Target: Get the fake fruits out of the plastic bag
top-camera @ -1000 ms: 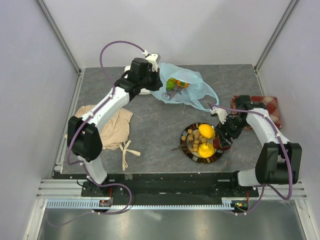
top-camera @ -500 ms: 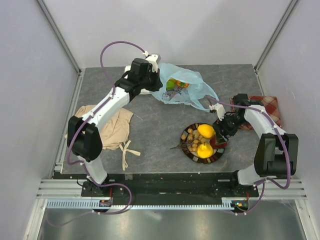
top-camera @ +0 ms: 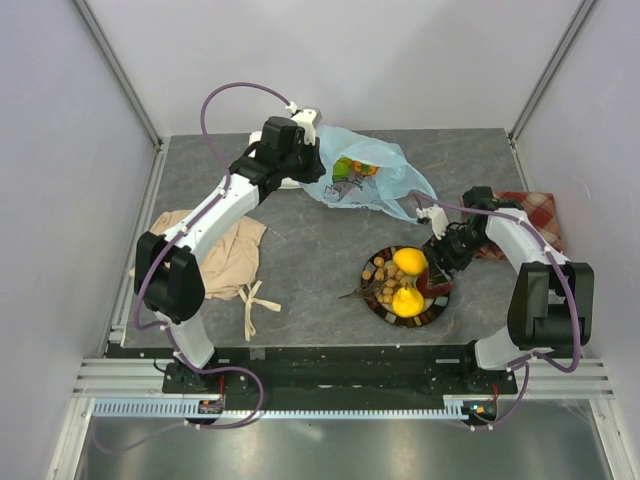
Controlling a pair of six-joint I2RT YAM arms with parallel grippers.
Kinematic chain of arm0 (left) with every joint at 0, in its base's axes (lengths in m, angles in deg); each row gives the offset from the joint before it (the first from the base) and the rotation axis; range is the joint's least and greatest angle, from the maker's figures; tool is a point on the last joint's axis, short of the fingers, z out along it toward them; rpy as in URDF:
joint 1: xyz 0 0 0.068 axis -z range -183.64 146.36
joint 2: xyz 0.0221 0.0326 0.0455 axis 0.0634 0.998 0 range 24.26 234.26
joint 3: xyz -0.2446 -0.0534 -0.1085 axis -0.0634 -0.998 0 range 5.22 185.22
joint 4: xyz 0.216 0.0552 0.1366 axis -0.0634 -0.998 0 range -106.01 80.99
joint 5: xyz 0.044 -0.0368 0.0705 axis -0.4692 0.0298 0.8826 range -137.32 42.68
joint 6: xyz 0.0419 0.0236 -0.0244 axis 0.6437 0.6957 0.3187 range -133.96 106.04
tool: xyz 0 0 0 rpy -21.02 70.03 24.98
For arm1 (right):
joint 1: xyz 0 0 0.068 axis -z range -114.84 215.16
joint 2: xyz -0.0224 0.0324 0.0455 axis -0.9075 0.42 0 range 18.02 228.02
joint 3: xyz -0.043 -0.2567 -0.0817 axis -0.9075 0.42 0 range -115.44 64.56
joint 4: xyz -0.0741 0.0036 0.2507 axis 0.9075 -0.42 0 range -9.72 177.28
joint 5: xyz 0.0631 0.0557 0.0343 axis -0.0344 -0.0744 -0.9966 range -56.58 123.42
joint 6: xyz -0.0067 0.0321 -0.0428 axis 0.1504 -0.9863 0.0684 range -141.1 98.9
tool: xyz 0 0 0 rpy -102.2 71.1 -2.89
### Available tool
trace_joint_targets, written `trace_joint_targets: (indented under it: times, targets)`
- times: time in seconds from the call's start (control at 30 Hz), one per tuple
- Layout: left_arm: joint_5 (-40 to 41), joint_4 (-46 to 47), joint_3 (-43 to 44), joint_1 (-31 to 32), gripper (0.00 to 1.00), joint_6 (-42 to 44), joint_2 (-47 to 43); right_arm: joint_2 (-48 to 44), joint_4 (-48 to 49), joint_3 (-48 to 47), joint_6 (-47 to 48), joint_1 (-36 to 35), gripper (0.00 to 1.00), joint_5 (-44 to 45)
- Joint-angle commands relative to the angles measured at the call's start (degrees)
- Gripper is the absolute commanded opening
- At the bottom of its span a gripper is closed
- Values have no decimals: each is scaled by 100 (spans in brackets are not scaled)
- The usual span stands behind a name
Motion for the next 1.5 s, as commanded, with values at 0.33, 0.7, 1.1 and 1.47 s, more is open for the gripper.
trace_joint_targets:
  times: [0.33,0.7,1.1,1.47]
  targets:
    - [-243,177,-181,-15,2,-66,-237,290,-1524,-2822,-152,0,98,203]
    - [-375,99,-155,-6,1,-6,-88,1881,495,-4672,-1575,-413,98,-781]
    - [-358,-16,-304,-24,2,584,-176,3498,3203,-5393,-3377,-739,93,-315]
    - [-463,-200,-339,-24,2,900,-422,4133,3363,-5465,-3714,-704,95,1311]
